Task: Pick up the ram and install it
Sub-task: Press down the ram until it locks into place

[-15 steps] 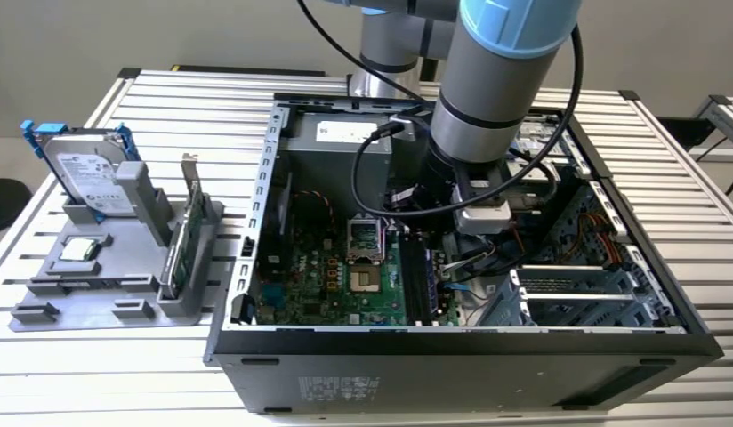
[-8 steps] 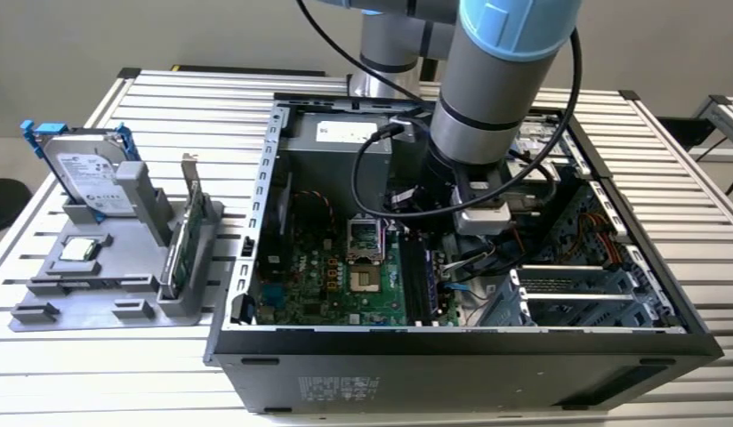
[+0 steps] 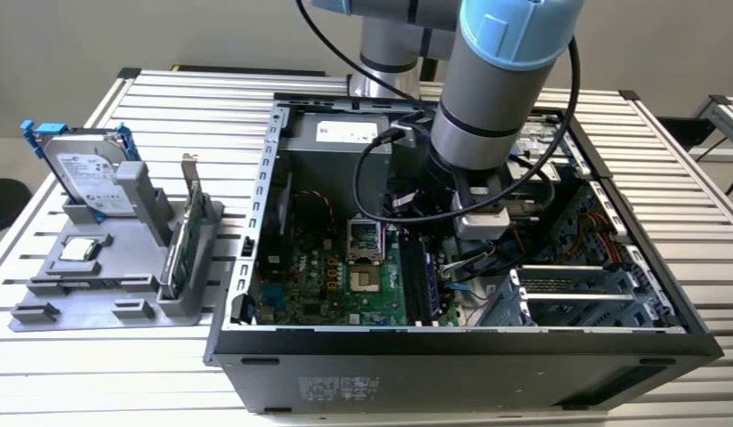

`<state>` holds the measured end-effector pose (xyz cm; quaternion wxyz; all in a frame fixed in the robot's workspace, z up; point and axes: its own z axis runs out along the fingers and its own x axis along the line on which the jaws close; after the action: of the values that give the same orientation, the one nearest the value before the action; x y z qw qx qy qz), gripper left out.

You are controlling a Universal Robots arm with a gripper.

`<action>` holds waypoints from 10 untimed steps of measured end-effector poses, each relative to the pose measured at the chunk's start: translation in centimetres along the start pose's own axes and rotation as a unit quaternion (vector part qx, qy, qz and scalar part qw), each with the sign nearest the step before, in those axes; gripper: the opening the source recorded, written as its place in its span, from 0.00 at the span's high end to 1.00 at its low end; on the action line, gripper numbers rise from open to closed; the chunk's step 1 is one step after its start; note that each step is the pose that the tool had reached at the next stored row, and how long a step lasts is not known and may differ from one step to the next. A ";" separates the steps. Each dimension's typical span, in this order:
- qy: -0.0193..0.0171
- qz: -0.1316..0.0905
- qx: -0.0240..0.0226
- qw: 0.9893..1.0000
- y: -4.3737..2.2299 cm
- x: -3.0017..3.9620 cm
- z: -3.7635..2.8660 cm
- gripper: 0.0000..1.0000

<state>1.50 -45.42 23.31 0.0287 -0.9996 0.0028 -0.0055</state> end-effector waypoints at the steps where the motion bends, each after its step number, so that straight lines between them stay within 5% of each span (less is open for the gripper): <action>1: 0.000 0.000 0.000 1.000 0.00 0.03 0.02 1.00; 10: 0.000 0.000 0.000 1.000 0.01 0.09 0.18 1.00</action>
<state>1.59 -45.42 23.13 0.0286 -0.9996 0.0030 -0.0055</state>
